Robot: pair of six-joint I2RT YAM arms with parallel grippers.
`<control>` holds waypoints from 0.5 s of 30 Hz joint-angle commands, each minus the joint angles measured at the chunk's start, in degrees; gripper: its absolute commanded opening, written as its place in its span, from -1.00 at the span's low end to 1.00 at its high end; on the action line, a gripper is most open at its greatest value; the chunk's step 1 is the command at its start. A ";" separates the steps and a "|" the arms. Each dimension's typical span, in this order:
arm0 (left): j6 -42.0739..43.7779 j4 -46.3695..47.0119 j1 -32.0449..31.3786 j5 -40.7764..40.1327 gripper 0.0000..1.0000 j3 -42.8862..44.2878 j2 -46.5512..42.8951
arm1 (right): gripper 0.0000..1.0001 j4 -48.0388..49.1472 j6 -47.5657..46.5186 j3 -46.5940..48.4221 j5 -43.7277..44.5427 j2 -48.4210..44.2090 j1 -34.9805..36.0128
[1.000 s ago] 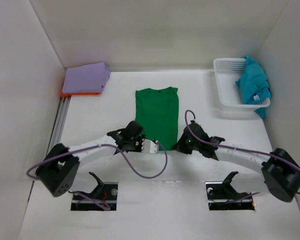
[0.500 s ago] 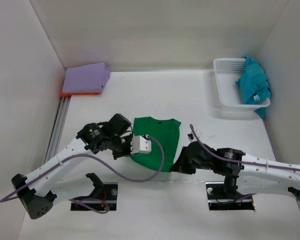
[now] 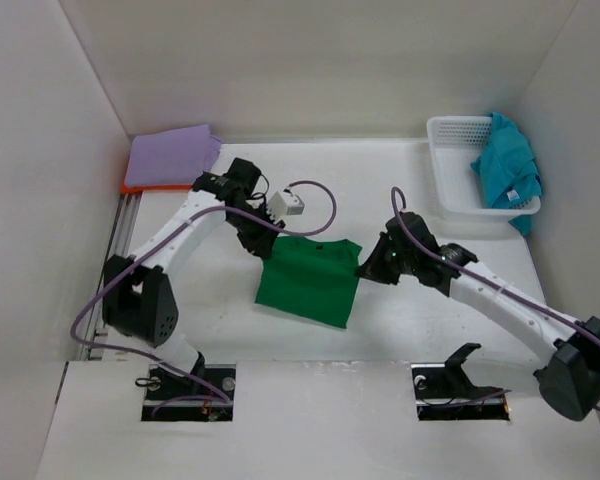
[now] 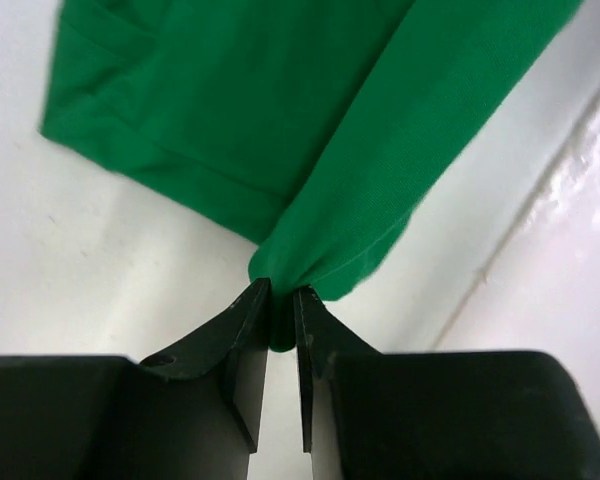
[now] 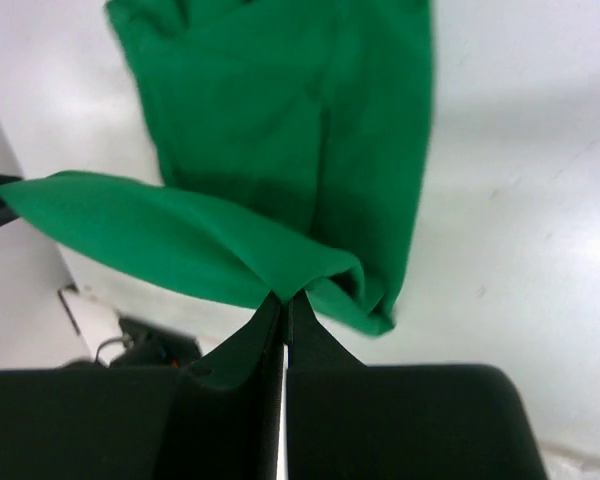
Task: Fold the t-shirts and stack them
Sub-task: Fold the long partially folded tshirt into a neat square
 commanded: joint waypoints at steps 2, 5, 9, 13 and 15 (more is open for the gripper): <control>-1.65 4.06 0.38 -1.64 -0.73 7.68 7.74 | -1.00 4.50 -8.55 2.79 -3.58 5.15 -7.16; -2.44 4.76 0.72 -2.61 -0.73 11.38 13.46 | -1.00 6.52 -10.57 4.46 -5.43 10.07 -9.89; -2.18 6.16 1.25 -5.50 -0.73 14.46 18.30 | -1.00 8.98 -12.42 7.53 -7.36 17.54 -11.65; -1.83 8.19 1.96 -8.14 -0.71 16.04 21.03 | -0.98 11.27 -12.95 9.55 -8.07 23.09 -14.73; -2.09 8.97 2.39 -9.55 -0.71 16.83 22.35 | -0.93 11.98 -13.30 11.39 -8.42 25.81 -15.43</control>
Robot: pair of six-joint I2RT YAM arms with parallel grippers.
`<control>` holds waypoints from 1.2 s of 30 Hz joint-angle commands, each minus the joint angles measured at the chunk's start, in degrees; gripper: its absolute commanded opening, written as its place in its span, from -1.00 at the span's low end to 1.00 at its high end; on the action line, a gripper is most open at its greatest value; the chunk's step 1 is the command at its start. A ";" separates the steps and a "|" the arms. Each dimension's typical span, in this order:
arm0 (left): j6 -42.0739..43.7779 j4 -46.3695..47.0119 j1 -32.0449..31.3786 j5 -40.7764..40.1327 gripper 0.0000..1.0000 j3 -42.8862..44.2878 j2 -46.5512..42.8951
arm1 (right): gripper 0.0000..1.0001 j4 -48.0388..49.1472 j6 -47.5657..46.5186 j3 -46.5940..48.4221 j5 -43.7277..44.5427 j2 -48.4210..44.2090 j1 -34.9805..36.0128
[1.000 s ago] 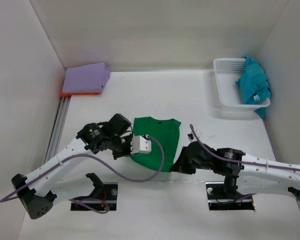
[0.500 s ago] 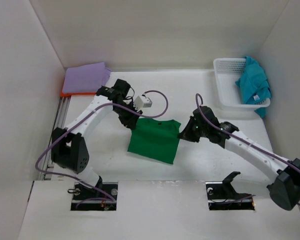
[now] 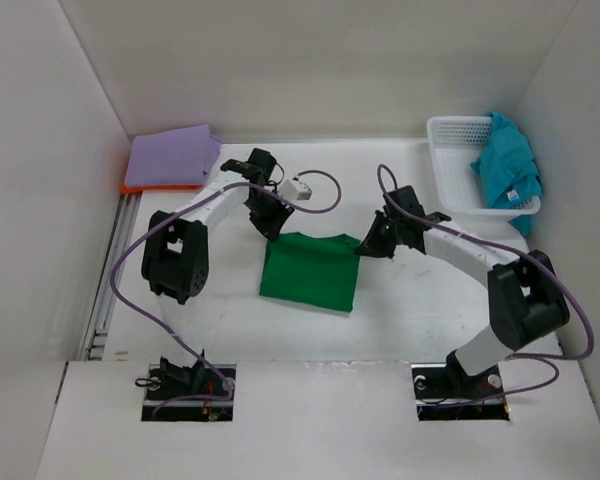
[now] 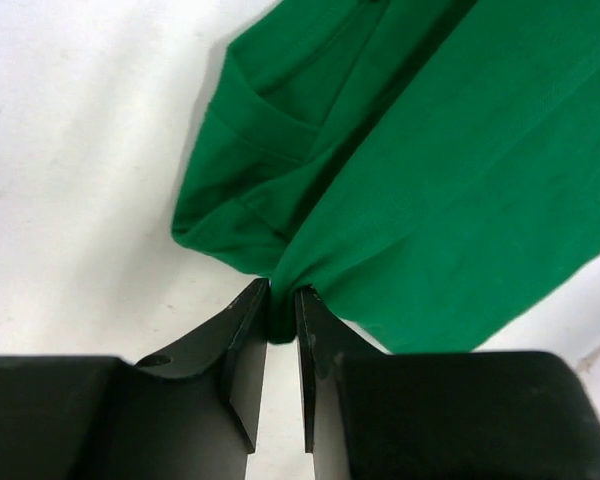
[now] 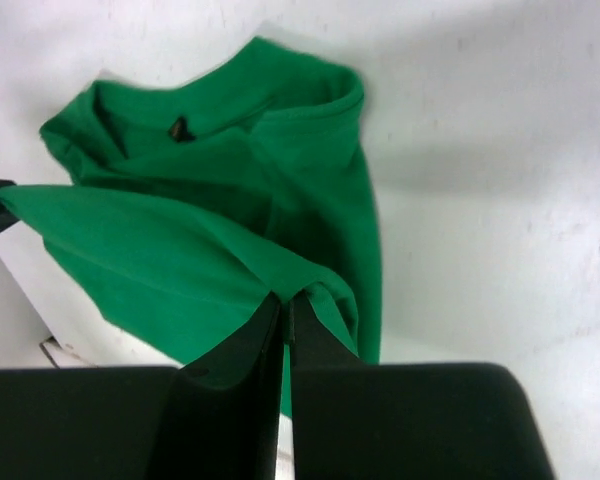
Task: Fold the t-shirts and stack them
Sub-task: Fold the long partially folded tshirt into a neat square
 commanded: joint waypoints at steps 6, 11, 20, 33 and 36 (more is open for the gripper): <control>-1.25 6.45 2.29 -8.43 -0.39 4.18 2.95 | -0.40 2.12 -4.70 10.29 -0.03 11.12 -3.05; -3.53 13.57 5.01 -15.38 -0.09 7.69 3.31 | -0.13 2.55 -6.63 14.34 1.55 12.90 -5.69; -5.99 19.12 0.81 -11.62 -0.03 -4.58 -14.07 | -0.46 5.45 -7.00 6.72 7.78 -4.66 -2.19; -8.88 21.05 -1.49 0.87 -0.43 -11.29 -7.42 | -1.00 5.09 1.36 5.73 5.33 6.47 6.27; -12.31 25.00 -0.08 0.87 -0.39 -9.09 -4.61 | -1.00 8.87 1.62 8.36 5.16 10.77 5.30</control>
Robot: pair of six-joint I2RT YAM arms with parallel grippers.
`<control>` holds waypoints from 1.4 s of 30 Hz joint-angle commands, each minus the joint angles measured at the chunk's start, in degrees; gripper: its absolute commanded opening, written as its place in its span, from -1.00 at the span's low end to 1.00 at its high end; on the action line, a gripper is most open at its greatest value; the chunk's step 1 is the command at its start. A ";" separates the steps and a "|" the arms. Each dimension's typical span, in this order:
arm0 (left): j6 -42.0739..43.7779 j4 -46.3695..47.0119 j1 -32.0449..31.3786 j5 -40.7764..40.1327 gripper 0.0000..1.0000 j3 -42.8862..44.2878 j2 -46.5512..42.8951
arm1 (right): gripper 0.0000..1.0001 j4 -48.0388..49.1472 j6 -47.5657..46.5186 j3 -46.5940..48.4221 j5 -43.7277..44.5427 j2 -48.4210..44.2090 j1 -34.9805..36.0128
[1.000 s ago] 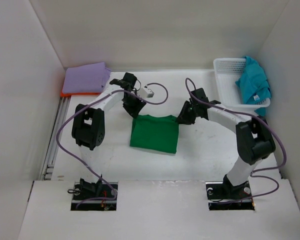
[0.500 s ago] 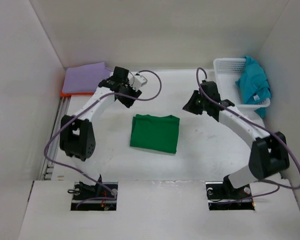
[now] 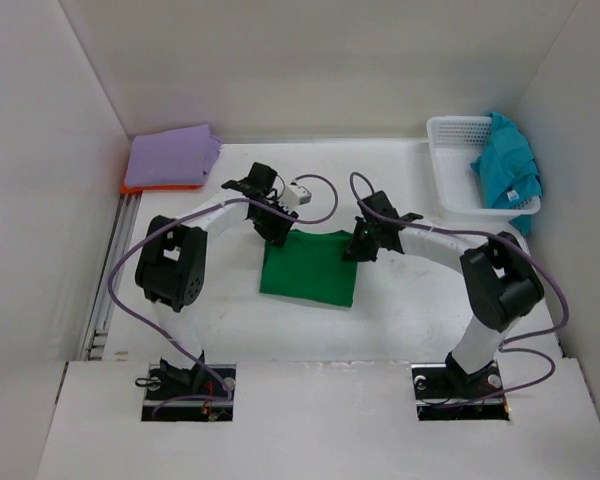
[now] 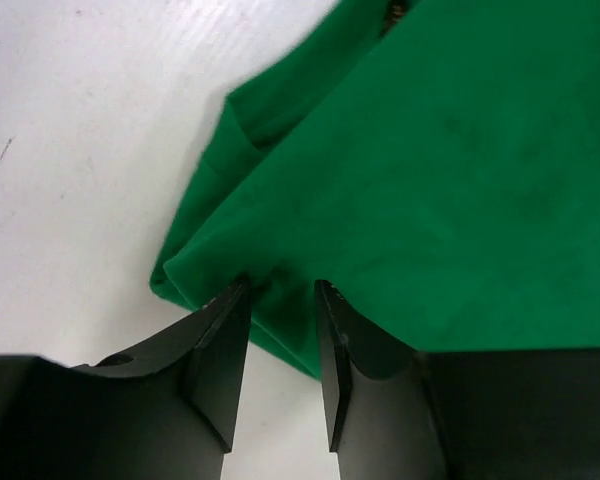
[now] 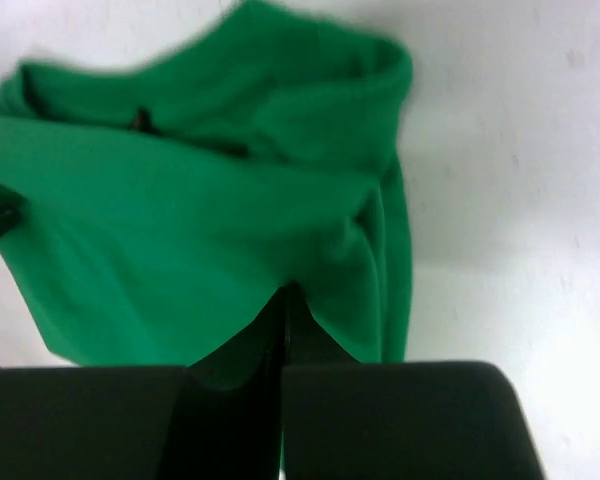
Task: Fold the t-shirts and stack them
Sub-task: Fold the long partially folded tshirt into a neat square, then smooth out wrinkles on the folded tshirt
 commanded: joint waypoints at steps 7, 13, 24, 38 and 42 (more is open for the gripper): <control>-7.55 8.23 3.71 0.69 -0.25 7.58 5.74 | -1.00 9.71 2.04 6.26 0.85 7.58 -2.38; -9.23 9.82 5.65 -1.85 -0.17 8.99 8.02 | -1.00 12.61 3.45 5.29 1.73 9.68 -4.66; -12.04 11.14 7.50 -3.53 0.01 4.44 -8.47 | -0.80 13.93 2.75 3.80 3.40 0.92 -5.99; -10.45 13.59 -1.13 2.89 -0.01 -20.09 -17.20 | -0.79 17.61 11.79 -14.12 5.95 -10.62 3.42; -11.24 14.83 3.35 1.65 -0.06 -20.80 -13.95 | -0.83 19.90 13.29 -17.29 5.95 -8.95 4.03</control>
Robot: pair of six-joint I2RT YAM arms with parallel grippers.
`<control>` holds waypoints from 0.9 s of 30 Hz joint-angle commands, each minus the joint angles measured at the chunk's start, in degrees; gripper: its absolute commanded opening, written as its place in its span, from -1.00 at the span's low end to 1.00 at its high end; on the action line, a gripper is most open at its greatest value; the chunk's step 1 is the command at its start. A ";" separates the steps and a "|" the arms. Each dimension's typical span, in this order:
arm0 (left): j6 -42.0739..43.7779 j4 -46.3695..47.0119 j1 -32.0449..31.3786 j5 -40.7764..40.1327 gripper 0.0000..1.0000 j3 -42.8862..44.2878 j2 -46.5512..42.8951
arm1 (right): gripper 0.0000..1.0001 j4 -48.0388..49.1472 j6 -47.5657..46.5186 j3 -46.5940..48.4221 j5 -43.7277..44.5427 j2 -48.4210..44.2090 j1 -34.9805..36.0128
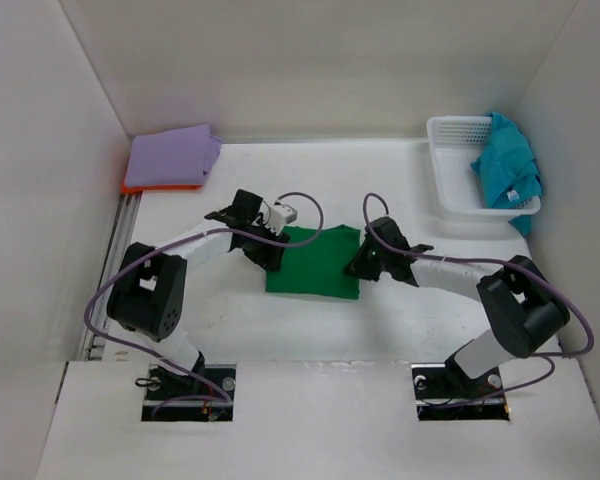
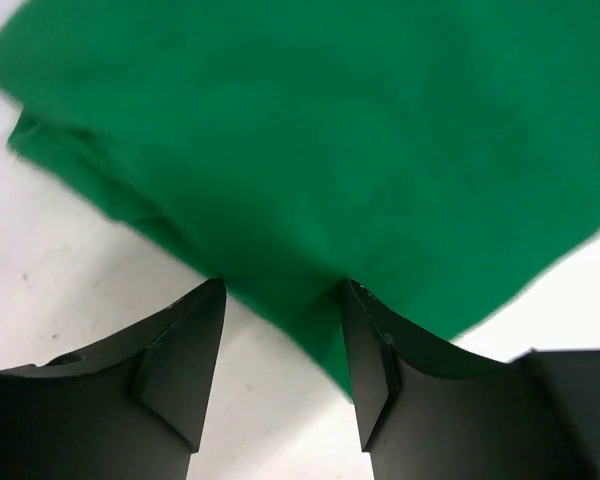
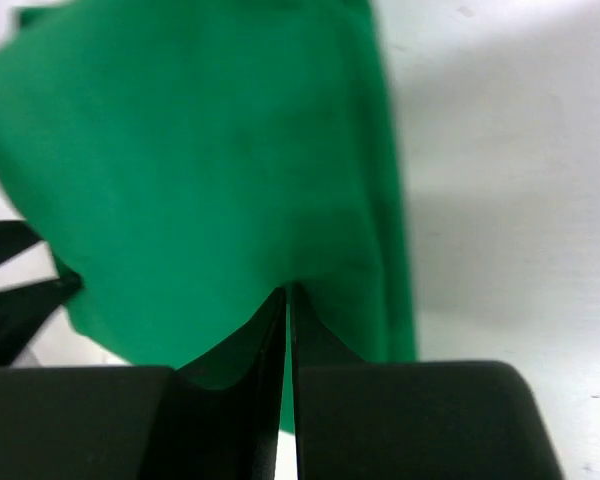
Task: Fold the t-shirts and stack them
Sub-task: Smooth out wrinkles on the folded tshirt
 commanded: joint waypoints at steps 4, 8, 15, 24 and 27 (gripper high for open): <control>-1.83 3.20 6.19 1.55 -0.08 -0.17 -0.56 | -0.86 5.46 1.97 -1.63 1.36 1.55 0.43; -2.44 2.24 6.37 1.90 -0.03 -0.70 -3.81 | -0.81 4.94 0.83 -1.11 1.36 -0.72 1.39; -5.34 1.88 5.67 6.03 0.27 -0.79 -8.30 | -0.49 -3.49 -1.37 -0.40 7.32 -9.24 2.89; -7.80 -0.31 5.58 3.32 0.70 2.72 3.73 | -0.24 -9.48 -2.51 -2.42 10.32 -12.77 1.83; -9.20 -1.54 6.63 3.39 0.68 4.48 7.85 | -0.23 -9.39 -2.34 -3.21 10.50 -13.21 2.10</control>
